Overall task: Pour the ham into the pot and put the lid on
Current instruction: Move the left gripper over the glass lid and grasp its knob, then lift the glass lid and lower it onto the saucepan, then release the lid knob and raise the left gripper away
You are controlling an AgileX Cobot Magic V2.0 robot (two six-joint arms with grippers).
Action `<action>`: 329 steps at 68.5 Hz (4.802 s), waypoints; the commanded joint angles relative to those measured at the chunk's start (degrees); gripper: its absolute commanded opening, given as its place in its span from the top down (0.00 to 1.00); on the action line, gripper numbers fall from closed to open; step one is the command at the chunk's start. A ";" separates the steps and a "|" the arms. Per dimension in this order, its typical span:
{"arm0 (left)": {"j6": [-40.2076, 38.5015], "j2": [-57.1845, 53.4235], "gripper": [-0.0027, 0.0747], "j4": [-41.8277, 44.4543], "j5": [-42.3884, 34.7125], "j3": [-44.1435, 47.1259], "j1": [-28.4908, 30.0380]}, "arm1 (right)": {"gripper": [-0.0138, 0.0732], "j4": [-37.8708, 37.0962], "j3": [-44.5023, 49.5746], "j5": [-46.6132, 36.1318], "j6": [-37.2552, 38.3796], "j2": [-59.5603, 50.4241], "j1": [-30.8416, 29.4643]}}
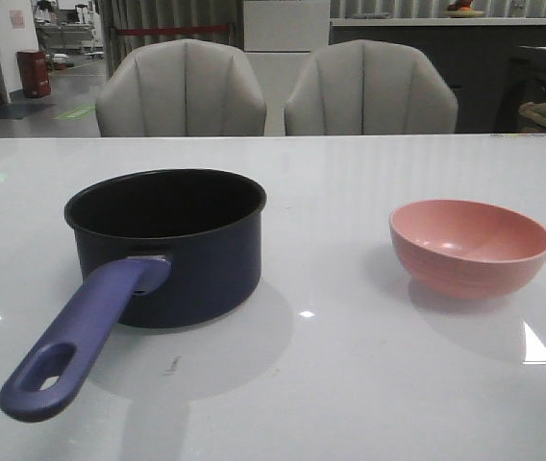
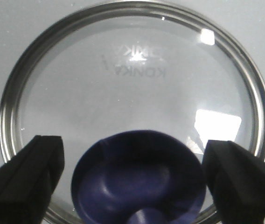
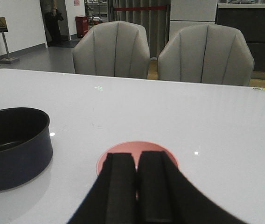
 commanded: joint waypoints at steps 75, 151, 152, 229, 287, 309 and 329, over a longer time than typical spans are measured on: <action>0.18 -2.94 0.67 -0.51 5.80 -7.91 0.16 | 0.67 -0.03 -1.60 -4.89 -0.65 0.44 -0.03; 8.34 -5.07 0.67 2.31 13.55 -26.85 -32.44 | 0.67 -0.03 -1.60 -4.89 -0.65 0.44 -0.03; 8.34 -4.77 0.67 2.31 13.88 -27.26 -32.70 | 0.67 -0.03 -1.60 -4.89 -0.65 0.44 -0.03; 8.34 1.50 0.67 -0.02 16.62 -30.10 -36.35 | 0.67 -0.03 -1.60 -4.89 -0.65 0.44 -0.03; 8.34 -2.54 0.23 0.09 16.62 -30.57 -36.22 | 0.67 -0.03 -1.60 -4.89 -0.65 0.44 -0.03; 8.34 -14.45 0.23 -0.02 16.38 -26.32 -31.67 | 0.67 -0.03 -1.60 -4.89 -0.65 0.44 -0.03; 8.34 -31.08 0.23 -0.11 6.93 -6.78 -24.69 | 0.67 -0.03 -1.60 -4.89 -0.65 0.44 -0.03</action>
